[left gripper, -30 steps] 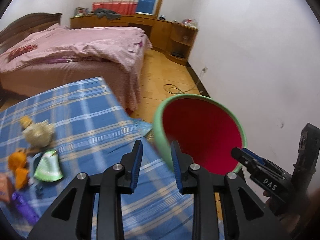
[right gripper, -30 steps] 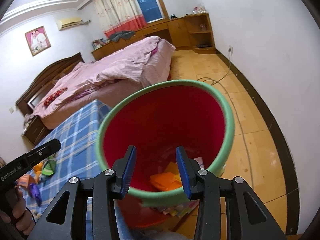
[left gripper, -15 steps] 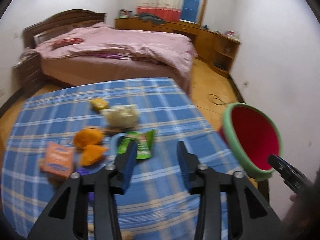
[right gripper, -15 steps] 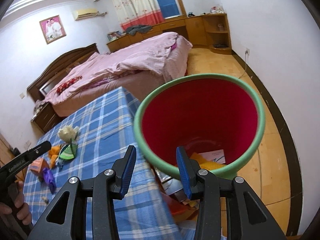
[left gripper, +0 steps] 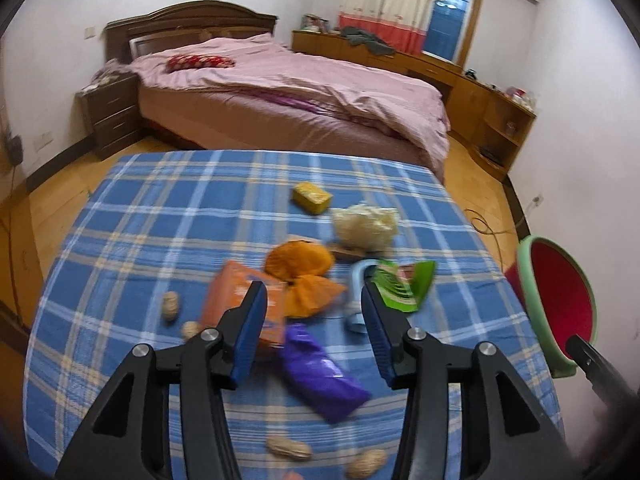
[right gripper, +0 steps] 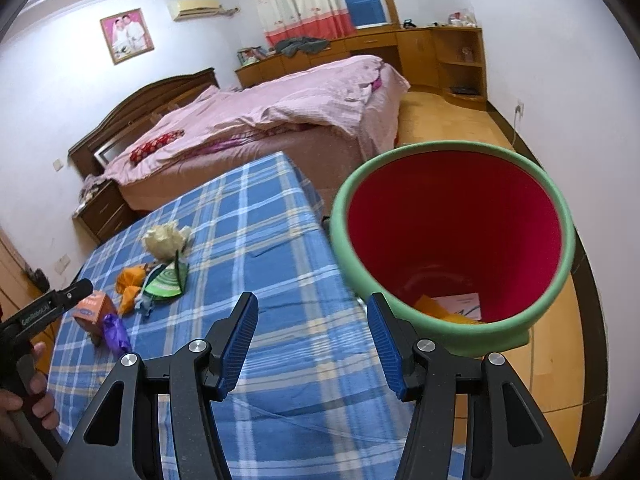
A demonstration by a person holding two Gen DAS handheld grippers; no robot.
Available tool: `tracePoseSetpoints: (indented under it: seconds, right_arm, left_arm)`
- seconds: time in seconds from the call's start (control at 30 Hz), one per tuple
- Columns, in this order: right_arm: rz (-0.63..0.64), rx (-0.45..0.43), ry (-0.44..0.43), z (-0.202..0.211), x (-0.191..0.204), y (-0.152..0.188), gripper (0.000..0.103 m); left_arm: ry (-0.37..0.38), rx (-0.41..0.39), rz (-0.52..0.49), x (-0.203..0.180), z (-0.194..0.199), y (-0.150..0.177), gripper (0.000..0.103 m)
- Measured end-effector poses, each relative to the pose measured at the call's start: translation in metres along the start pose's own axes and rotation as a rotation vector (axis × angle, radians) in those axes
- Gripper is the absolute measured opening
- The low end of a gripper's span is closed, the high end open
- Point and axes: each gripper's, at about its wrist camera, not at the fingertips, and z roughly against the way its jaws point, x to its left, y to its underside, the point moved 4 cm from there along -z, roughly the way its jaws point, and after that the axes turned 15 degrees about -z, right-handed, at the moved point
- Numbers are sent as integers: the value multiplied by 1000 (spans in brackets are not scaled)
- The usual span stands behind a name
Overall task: Collect trash
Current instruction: 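Grasp the orange printed box with the left tool while the right tool grasps the green packet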
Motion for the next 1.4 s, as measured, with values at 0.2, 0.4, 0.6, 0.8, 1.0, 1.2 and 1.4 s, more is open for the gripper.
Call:
tracePoseSetpoints:
  seconds: [0.2, 0.4, 0.6, 0.8, 1.0, 1.2, 1.4]
  right_arm:
    - [28, 25, -4, -8, 16, 7, 58]
    - [61, 48, -12, -17, 32, 12, 58]
    - [92, 75, -21, -29, 48, 15, 59]
    - [119, 103, -39, -49, 70, 14, 59]
    - [144, 154, -63, -76, 96, 16, 59]
    - [180, 193, -77, -102, 120, 20, 58]
    - [181, 217, -83, -123, 130, 21, 58]
  left_arm:
    - [-57, 2, 44, 29, -4, 8, 65]
    - [-54, 29, 63, 41, -14, 16, 65]
    - [-29, 65, 80, 46, -28, 25, 65]
    - [27, 79, 83, 46, -38, 31, 65]
    - [84, 70, 105, 47, -41, 32, 65]
    - [99, 63, 125, 51, -42, 32, 56]
    - [114, 59, 146, 55, -46, 33, 52]
